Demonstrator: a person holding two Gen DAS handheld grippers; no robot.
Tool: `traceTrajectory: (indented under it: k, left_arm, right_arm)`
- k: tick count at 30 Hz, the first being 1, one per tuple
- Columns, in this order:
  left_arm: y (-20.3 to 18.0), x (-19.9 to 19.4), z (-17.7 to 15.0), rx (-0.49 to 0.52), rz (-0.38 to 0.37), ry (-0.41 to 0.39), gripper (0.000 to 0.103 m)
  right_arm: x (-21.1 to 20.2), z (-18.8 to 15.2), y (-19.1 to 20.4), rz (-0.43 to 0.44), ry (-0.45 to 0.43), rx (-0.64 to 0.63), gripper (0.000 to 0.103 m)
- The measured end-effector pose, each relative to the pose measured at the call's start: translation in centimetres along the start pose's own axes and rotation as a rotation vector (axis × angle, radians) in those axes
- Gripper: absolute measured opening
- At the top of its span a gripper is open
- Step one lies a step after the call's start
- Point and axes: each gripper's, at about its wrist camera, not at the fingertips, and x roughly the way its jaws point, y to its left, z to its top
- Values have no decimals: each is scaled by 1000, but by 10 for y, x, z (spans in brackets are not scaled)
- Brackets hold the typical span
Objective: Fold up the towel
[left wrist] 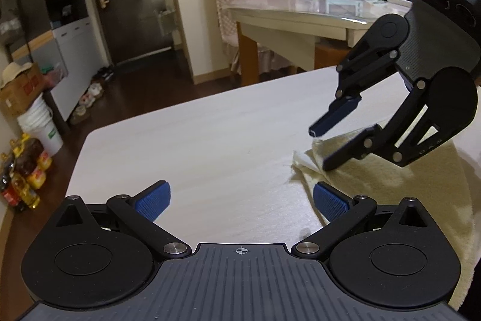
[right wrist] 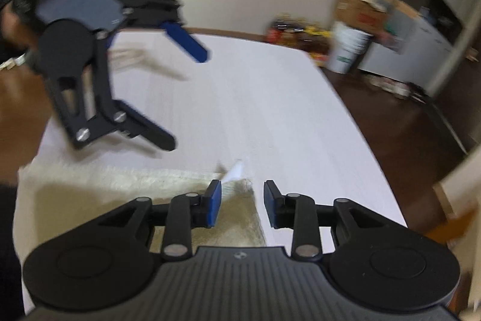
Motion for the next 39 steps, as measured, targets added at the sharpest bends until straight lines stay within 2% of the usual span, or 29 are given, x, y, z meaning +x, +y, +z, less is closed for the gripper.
traceTrajectory:
  k: [1,3,6,11,14,18,22,25,26,27,29,30,32,34,35,39]
  left_arm:
    - [1,2,0,-5,-1,2,103]
    - [3,6,0,-16,-8,1,103]
    - [4,11,4,-18,-16,-5,103]
    - [1,25,15,21,-66,-16,103]
    - [-4,35,19,65,-105,-16,103]
    - [-16,48,20,125,-120,1,103]
    - [-28,53,16,188,-103,7,103]
    - [-30,51,17,198,-84,-9,103]
    - [-31,49,17,198,-77,-14,103]
    - [-31,48,16,195,-72,-18,103]
    - [-32,46,15,190,-63,-26,103]
    - [-33,44,15,190,-56,-29,103]
    - [-38,45,15,204,-34,-35,103]
    - [-43,46,15,226,-16,-41,103]
    - [-46,46,15,234,-8,-43,103]
    - [-48,48,16,240,6,-48,103]
  right_arm:
    - [1,2,-1,26,9,-8,33]
    - [1,5,-4,78,21,1,7]
    - [-11,6,2,38,10,-36,6]
    - [-77,-11,29,-29,-73,-25,6]
    - [-125,-32,61,-69,-94,-6,6]
    - [-166,-62,107,-78,-65,40,6]
    - [-189,-96,149,-79,23,125,6]
    - [-204,-113,162,-77,43,181,9]
    - [-209,-117,161,-80,33,204,16]
    - [-215,-120,157,-83,3,237,29]
    - [-223,-124,142,-100,-81,311,42]
    - [-224,-127,136,-110,-110,330,44]
    - [-220,-130,118,-196,-126,387,44]
    - [-204,-132,92,-331,-90,448,43]
    - [-195,-133,81,-379,-68,465,39]
    - [-158,-133,49,-488,18,476,38]
